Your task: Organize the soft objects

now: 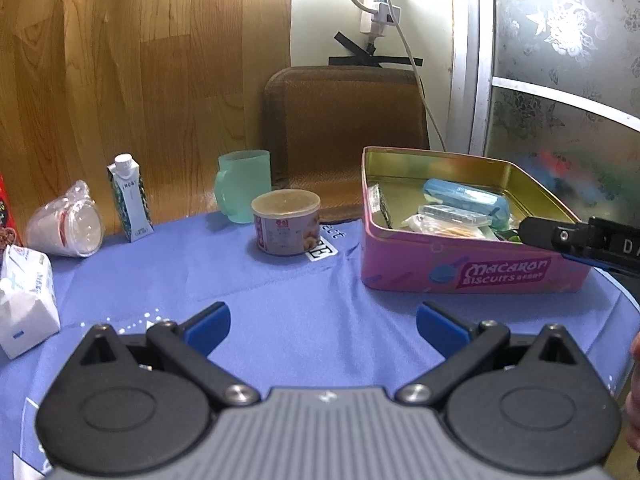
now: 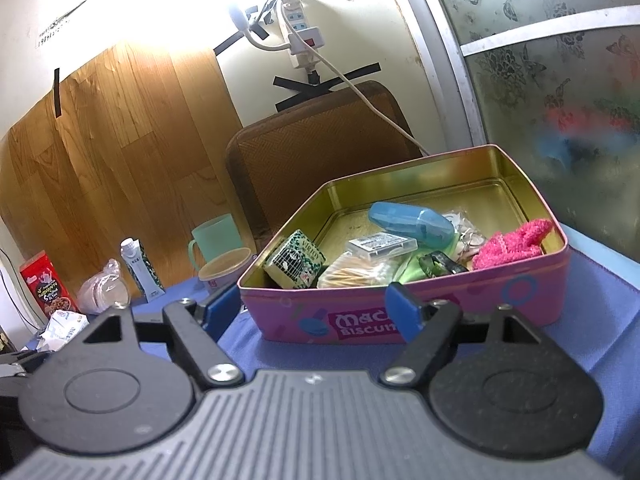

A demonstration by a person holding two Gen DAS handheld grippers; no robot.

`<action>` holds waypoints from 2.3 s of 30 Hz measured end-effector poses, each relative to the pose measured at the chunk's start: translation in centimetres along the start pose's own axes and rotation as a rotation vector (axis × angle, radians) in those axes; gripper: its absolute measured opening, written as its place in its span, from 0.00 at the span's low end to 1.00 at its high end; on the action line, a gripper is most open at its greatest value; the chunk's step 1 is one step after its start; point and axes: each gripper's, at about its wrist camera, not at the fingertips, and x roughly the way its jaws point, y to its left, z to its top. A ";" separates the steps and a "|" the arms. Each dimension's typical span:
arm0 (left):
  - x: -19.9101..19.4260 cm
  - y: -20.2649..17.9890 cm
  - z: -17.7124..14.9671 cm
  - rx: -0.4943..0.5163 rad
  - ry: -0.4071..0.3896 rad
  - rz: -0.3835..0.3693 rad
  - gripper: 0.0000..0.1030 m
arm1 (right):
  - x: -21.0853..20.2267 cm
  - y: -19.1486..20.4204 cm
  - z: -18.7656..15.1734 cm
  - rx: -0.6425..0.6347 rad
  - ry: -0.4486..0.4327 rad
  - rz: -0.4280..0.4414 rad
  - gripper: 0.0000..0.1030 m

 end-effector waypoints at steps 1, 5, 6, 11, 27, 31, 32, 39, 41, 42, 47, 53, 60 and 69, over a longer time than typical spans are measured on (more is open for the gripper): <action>-0.1 0.0 0.0 0.004 -0.003 0.007 1.00 | 0.0 0.0 0.0 0.001 0.000 0.000 0.80; -0.2 -0.2 0.0 0.012 -0.008 0.011 1.00 | -0.1 0.0 0.0 0.000 0.000 0.000 0.80; -0.2 -0.2 0.0 0.011 -0.007 0.007 1.00 | -0.1 0.0 0.0 0.000 0.000 0.000 0.80; -0.1 -0.1 0.0 -0.009 0.006 -0.017 1.00 | -0.2 0.0 0.1 0.000 -0.001 -0.002 0.80; -0.2 -0.6 -0.2 0.034 0.003 -0.032 1.00 | -0.2 -0.5 -0.1 0.017 0.005 -0.012 0.80; -0.2 -0.8 -0.2 0.045 -0.001 -0.037 1.00 | -0.2 -0.5 -0.1 0.021 0.008 -0.016 0.80; -0.2 -0.9 -0.2 0.045 0.001 -0.037 1.00 | -0.2 -0.6 -0.1 0.022 0.008 -0.016 0.80; 0.1 -0.7 -0.2 0.032 0.016 -0.039 1.00 | -0.2 -0.8 -0.1 0.024 0.007 -0.019 0.80; 0.2 -0.7 -0.2 0.033 0.019 -0.038 1.00 | -0.2 -0.9 -0.1 0.027 0.009 -0.019 0.80; 0.2 -0.8 -0.2 0.035 0.021 -0.038 1.00 | -0.2 -0.9 -0.2 0.027 0.009 -0.019 0.80; 0.3 -1.2 -0.3 0.045 0.028 -0.040 1.00 | -0.6 -0.8 -0.2 0.022 0.007 -0.024 0.80; 0.1 -1.4 -0.4 0.052 0.025 -0.034 1.00 | -0.7 -0.9 -0.3 0.024 0.009 -0.028 0.80; 0.0 -1.3 -0.3 0.046 0.026 -0.032 1.00 | -0.7 -0.7 -0.3 0.018 0.012 -0.025 0.80; 0.5 -1.7 -0.5 0.064 0.046 -0.034 1.00 | -0.7 -0.9 -0.4 0.023 0.016 -0.023 0.80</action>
